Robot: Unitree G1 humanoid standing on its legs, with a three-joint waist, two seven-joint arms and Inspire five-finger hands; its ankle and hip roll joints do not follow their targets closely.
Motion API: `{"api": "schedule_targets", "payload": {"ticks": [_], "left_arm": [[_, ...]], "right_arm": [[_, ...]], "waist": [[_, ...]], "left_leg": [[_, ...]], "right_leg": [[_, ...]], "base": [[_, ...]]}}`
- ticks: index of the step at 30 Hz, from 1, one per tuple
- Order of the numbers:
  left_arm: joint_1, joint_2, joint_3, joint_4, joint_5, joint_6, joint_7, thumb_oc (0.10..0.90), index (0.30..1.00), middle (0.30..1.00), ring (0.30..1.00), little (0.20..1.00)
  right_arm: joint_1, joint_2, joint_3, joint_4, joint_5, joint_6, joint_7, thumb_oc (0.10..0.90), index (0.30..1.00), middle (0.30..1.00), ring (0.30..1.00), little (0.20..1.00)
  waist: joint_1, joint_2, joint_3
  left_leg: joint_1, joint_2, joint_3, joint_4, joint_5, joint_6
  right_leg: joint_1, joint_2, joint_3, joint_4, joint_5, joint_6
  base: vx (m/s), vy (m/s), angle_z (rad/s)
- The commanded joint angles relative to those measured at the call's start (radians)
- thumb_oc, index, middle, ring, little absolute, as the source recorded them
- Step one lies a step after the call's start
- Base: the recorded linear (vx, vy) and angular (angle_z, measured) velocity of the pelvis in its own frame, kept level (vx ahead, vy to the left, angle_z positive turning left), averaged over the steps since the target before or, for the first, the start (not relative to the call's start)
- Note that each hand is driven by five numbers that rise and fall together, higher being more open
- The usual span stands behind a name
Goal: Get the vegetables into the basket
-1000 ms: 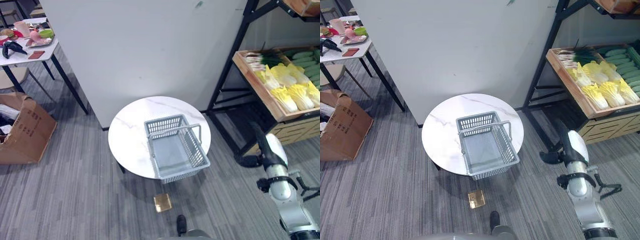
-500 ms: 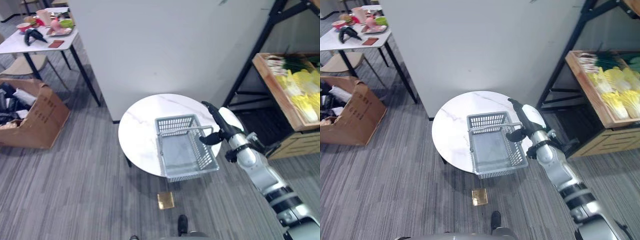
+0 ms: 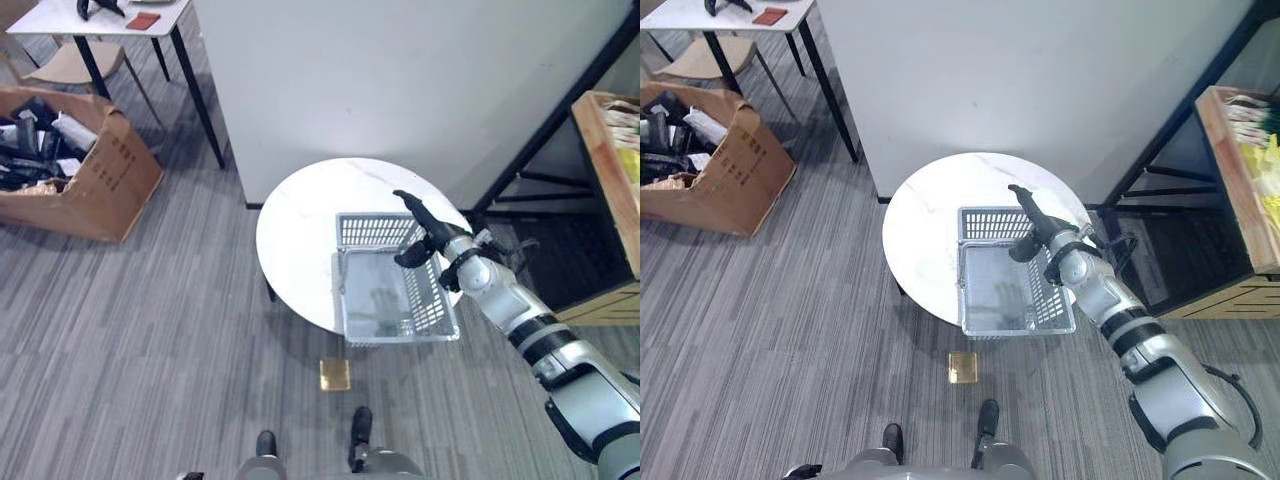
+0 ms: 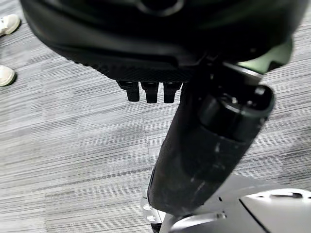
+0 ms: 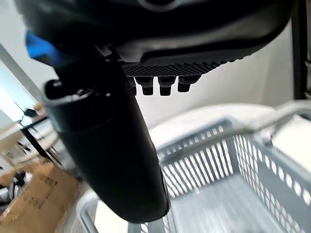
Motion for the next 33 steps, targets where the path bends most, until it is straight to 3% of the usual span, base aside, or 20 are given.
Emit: {"api": "schedule_targets", "payload": {"ticks": [1,8,9,14,21,27,33], "left_arm": [[-0.041,0.034,-0.056,0.05,-0.042,0.0,0.015,0.9,1.0,1.0,1.0,1.0],[-0.086,0.033,-0.095,0.039,-0.084,-0.012,0.03,0.9,1.0,1.0,1.0,1.0],[-0.09,0.03,-0.102,0.038,-0.087,-0.014,0.029,0.9,1.0,1.0,1.0,1.0],[-0.087,0.02,-0.107,0.046,-0.093,-0.006,0.027,0.9,1.0,1.0,1.0,1.0],[-0.069,0.017,-0.095,0.062,-0.071,0.006,0.009,0.9,1.0,1.0,1.0,1.0],[-0.058,0.02,-0.068,0.057,-0.036,0.016,-0.014,0.9,1.0,1.0,1.0,1.0],[-0.046,0.018,-0.037,0.049,-0.021,0.025,-0.025,0.9,1.0,1.0,1.0,1.0]], "right_arm": [[-0.236,0.011,0.05,0.071,0.014,-0.012,0.002,0.9,1.0,1.0,1.0,1.0],[-0.351,0.095,0.086,0.353,-0.003,0.015,-0.001,0.9,1.0,1.0,1.0,1.0],[-0.363,0.104,0.086,0.375,-0.003,0.015,-0.008,0.4,0.3,0.3,0.3,0.3],[-0.373,0.151,0.077,0.444,-0.036,0.028,-0.007,0.4,0.3,0.3,0.3,0.3],[-0.335,0.15,0.062,0.381,-0.051,0.028,0.006,0.4,0.3,0.3,0.3,0.3],[-0.288,0.009,0.082,0.136,-0.101,0.021,0.061,0.4,0.3,0.3,0.3,0.3],[-0.176,-0.144,0.002,-0.122,-0.091,0.016,0.086,0.4,0.3,0.3,0.3,0.3]], "waist": [[-0.01,-0.059,-0.009],[-0.008,-0.039,0.007],[-0.007,-0.038,0.008],[-0.008,-0.033,0.004],[-0.014,-0.045,-0.01],[-0.03,-0.064,-0.04],[-0.056,-0.061,-0.068]], "left_leg": [[-0.046,-0.022,-0.018,-0.02,0.043,-0.014],[-0.102,-0.025,-0.037,-0.02,0.064,-0.021],[-0.106,-0.025,-0.038,-0.02,0.066,-0.022],[-0.104,-0.019,-0.042,-0.02,0.065,-0.022],[-0.067,-0.014,-0.04,-0.02,0.048,-0.02],[-0.017,-0.008,-0.024,-0.02,0.027,-0.017],[0.02,-0.007,-0.004,-0.02,0.01,-0.015]], "right_leg": [[0.037,-0.054,0.077,0.008,-0.028,0.103],[-0.007,-0.053,0.071,-0.001,-0.01,0.1],[-0.011,-0.052,0.072,-0.001,-0.008,0.1],[-0.007,-0.046,0.072,-0.001,-0.014,0.096],[0.027,-0.038,0.074,-0.001,-0.03,0.091],[0.064,-0.033,0.086,-0.001,-0.042,0.091],[0.085,-0.029,0.102,-0.001,-0.049,0.095]], "base": [[-0.05,-0.017,0.16],[-0.04,-0.01,0.08],[0.0,0.0,0.0],[0.0,-0.002,0.01],[0.0,0.0,0.0],[0.02,-0.003,-0.04],[0.03,0.017,-0.1]]}}
